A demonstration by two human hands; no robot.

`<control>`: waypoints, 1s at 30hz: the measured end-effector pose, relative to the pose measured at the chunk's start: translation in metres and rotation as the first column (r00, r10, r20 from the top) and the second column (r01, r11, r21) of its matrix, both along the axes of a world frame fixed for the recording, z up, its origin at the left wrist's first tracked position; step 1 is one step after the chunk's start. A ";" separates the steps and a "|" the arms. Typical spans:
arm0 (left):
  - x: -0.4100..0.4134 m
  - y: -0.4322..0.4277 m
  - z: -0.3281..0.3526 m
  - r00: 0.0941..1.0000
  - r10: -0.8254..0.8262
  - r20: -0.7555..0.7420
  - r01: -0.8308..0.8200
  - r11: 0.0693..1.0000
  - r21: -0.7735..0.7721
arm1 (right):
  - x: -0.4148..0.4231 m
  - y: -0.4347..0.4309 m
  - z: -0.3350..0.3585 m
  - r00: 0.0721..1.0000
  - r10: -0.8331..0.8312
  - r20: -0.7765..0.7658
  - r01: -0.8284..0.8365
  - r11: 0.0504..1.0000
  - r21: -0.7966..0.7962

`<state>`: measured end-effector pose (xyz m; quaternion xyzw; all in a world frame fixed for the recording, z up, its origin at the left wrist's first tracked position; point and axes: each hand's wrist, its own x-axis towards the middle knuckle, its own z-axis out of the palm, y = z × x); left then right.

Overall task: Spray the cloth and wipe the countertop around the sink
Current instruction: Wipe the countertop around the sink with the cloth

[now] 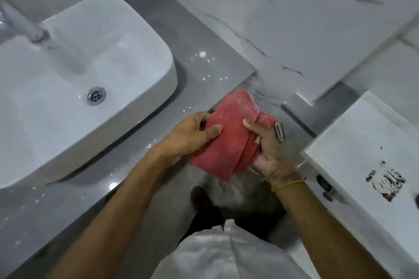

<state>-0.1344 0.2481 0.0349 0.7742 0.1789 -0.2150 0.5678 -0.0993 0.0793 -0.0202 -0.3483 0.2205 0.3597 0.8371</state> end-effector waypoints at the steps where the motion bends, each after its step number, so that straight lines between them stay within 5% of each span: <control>1: 0.003 0.008 -0.002 0.999 0.033 0.007 -0.033 0.999 0.015 | 0.004 0.007 0.002 1.000 -0.010 -0.019 0.010 1.000 -0.004; 5: 0.011 0.037 -0.005 0.978 0.203 0.047 -0.206 0.977 0.060 | 0.025 0.029 0.009 0.998 -0.058 0.004 0.058 0.983 -0.173; 9: 0.021 0.067 -0.005 0.862 0.424 0.278 -0.444 0.896 0.011 | 0.050 0.036 0.019 0.998 -0.036 0.058 0.055 0.929 -0.366; 13: 0.043 0.092 -0.005 0.692 0.562 0.453 -0.645 0.763 0.040 | 0.085 0.035 0.028 0.936 -0.097 0.337 0.294 0.740 -0.605; 20: 0.104 0.119 -0.006 0.597 0.575 0.559 -0.765 0.617 0.183 | 0.178 0.068 0.037 0.738 0.294 0.607 0.450 0.456 -0.768; 24: 0.160 0.132 -0.018 0.771 0.499 0.396 -0.633 0.666 0.395 | 0.236 0.123 0.000 0.575 0.729 0.370 0.189 0.322 -0.928; 26: 0.185 0.136 -0.026 0.830 0.483 0.278 -0.557 0.694 0.456 | 0.248 0.145 -0.030 0.441 0.890 0.114 0.002 0.125 -0.992; 28: 0.202 0.138 -0.034 0.849 0.482 0.216 -0.523 0.707 0.476 | 0.252 0.156 -0.059 0.278 0.955 -0.102 0.055 -0.122 -0.991; 30: 0.213 0.139 -0.042 0.836 0.514 0.191 -0.537 0.698 0.474 | 0.254 0.161 -0.083 0.157 0.971 -0.179 0.234 -0.213 -0.949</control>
